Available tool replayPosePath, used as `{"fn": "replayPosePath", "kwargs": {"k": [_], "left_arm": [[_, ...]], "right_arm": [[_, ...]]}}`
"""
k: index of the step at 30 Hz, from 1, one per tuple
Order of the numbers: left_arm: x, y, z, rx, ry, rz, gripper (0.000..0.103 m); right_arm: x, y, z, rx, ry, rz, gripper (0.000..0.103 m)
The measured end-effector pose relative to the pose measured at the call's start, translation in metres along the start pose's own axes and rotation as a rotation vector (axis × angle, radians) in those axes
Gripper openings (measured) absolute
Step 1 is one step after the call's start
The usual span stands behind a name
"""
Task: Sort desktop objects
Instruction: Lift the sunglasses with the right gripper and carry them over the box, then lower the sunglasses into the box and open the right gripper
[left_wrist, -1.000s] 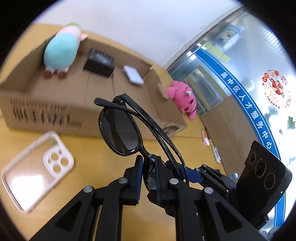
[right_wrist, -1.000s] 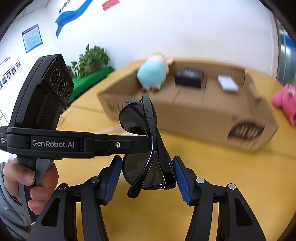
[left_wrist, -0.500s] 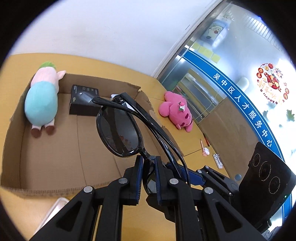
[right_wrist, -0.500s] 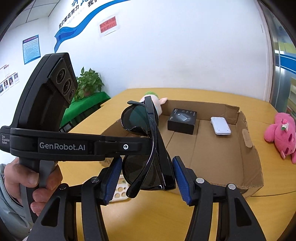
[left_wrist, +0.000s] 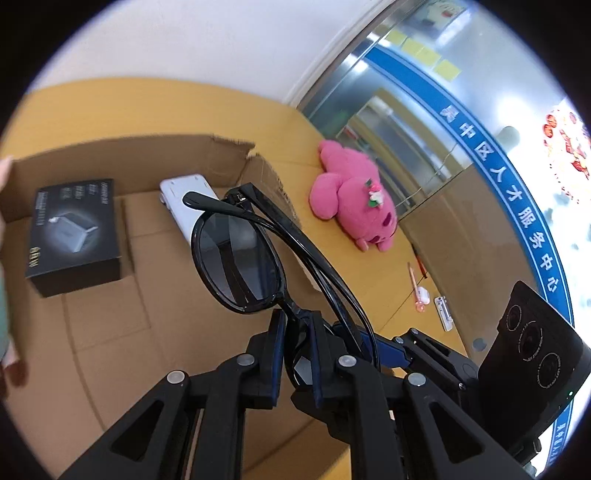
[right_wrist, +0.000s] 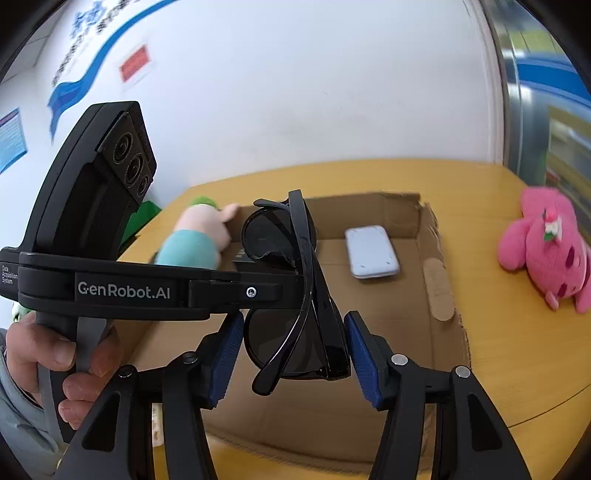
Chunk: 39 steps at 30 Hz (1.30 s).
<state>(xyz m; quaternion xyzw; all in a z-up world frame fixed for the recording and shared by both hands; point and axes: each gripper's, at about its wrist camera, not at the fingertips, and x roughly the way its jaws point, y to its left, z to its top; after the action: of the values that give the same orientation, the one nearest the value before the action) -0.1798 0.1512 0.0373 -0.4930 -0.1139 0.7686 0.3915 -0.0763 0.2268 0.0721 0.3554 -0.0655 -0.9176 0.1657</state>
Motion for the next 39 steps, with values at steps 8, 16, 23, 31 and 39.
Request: {"fn": "replayPosePath", "kwargs": {"k": [8, 16, 23, 31, 39], "left_arm": [[0.085, 0.034, 0.023, -0.14, 0.175, -0.056, 0.011], [0.106, 0.049, 0.021, -0.233, 0.224, -0.118, 0.012], [0.111, 0.049, 0.018, -0.244, 0.285, -0.039, 0.013], [0.062, 0.029, 0.013, -0.156, 0.191, 0.021, 0.025], [-0.083, -0.028, -0.025, 0.098, -0.185, 0.286, 0.063]], "right_arm": [[0.057, -0.056, 0.006, 0.11, 0.171, -0.098, 0.06], [0.077, -0.048, 0.007, 0.064, 0.303, -0.211, 0.055], [0.08, -0.047, -0.002, 0.066, 0.364, -0.216, 0.062], [0.034, -0.032, -0.005, 0.013, 0.288, -0.328, 0.103], [-0.047, -0.009, -0.012, -0.026, 0.101, -0.341, 0.103]]}}
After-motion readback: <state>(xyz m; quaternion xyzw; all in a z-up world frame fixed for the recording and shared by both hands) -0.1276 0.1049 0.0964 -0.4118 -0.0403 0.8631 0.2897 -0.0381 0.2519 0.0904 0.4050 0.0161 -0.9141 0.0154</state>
